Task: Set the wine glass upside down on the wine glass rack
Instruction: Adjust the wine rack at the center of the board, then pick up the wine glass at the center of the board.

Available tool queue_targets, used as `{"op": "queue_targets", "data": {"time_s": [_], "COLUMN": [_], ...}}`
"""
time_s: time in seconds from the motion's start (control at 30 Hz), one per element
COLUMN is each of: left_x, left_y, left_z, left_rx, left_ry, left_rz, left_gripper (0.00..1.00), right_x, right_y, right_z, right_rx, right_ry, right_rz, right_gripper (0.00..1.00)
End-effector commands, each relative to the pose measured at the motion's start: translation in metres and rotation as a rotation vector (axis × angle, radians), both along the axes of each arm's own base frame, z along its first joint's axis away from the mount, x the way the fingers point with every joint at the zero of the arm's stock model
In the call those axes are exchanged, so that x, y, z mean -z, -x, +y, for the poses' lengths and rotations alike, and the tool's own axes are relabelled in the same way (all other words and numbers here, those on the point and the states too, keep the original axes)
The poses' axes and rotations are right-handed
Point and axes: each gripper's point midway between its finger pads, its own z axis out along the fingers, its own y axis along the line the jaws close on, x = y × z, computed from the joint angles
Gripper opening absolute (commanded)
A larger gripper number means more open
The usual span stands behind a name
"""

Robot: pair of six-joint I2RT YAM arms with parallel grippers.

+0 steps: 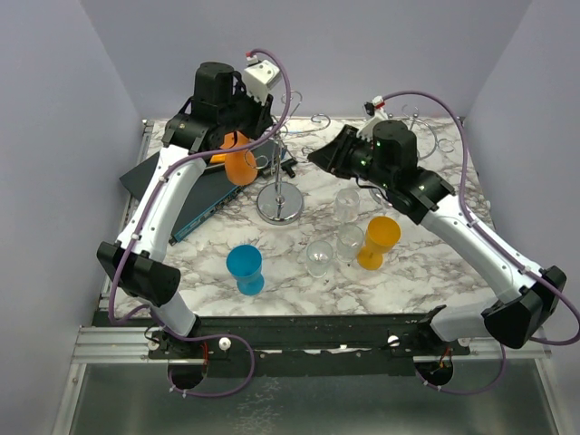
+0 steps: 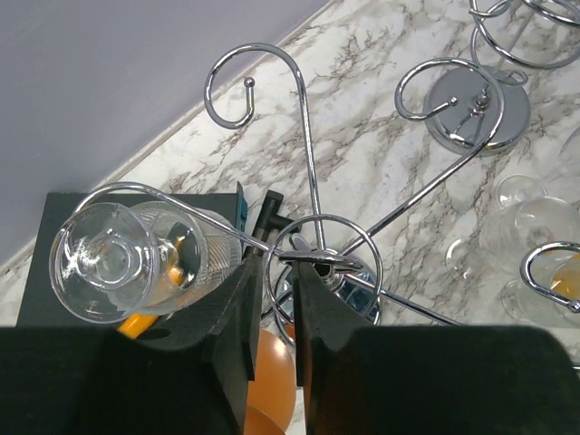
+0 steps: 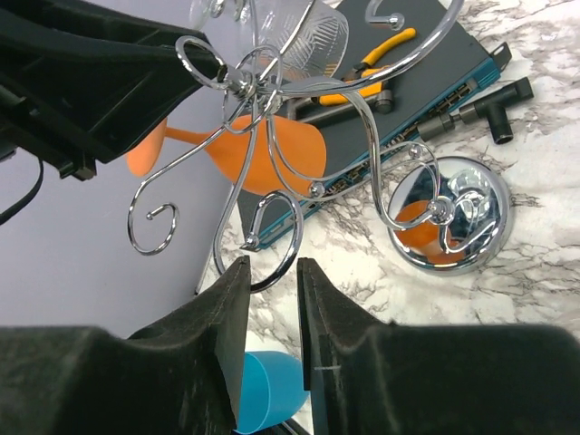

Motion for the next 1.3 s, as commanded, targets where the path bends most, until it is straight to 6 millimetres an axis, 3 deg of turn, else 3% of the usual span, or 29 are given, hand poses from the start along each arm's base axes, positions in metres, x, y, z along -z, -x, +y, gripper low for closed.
{"op": "queue_targets", "data": {"time_s": [0.0,0.2,0.47,0.67,0.77,0.83,0.9,1.13,1.2,1.27], "left_x": [-0.005,-0.013,-0.026,-0.032,-0.036,-0.038,-0.04,-0.042,-0.041,-0.041], "left_y": [-0.004,0.001,0.013,0.022,0.026,0.031,0.04,0.08,0.089,0.095], "left_z": [0.007,0.015,0.026,0.031,0.039,0.045,0.049,0.061,0.065,0.069], "left_rx": [-0.035,-0.063,-0.095,-0.106,-0.132,-0.154,-0.167,-0.18,-0.183,-0.188], "left_ry": [-0.024,-0.029,-0.03,-0.024,-0.045,-0.055,-0.054,-0.02,-0.022,-0.025], "left_rz": [-0.045,-0.067,-0.099,-0.11,-0.11,-0.089,-0.063,-0.019,-0.016,-0.018], "left_gripper": [0.3,0.53,0.81,0.9,0.99,0.99,0.99,0.99,0.99,0.99], "right_x": [0.017,0.006,-0.008,-0.02,-0.028,-0.029,-0.017,0.074,0.09,0.103], "right_y": [0.014,0.006,0.004,0.007,0.013,0.021,0.032,0.081,0.09,0.097], "right_z": [-0.001,-0.015,-0.045,-0.061,-0.072,-0.078,-0.082,-0.077,-0.075,-0.072], "right_rx": [-0.055,0.001,0.084,0.124,0.141,0.129,0.104,-0.074,-0.099,-0.132], "right_ry": [0.128,0.194,0.251,0.278,0.3,0.317,0.339,0.428,0.447,0.453], "right_rz": [0.039,0.0,-0.035,-0.048,-0.059,-0.06,-0.032,0.181,0.209,0.236], "right_gripper": [0.32,0.38,0.59,0.69,0.76,0.79,0.81,0.88,0.83,0.72]}}
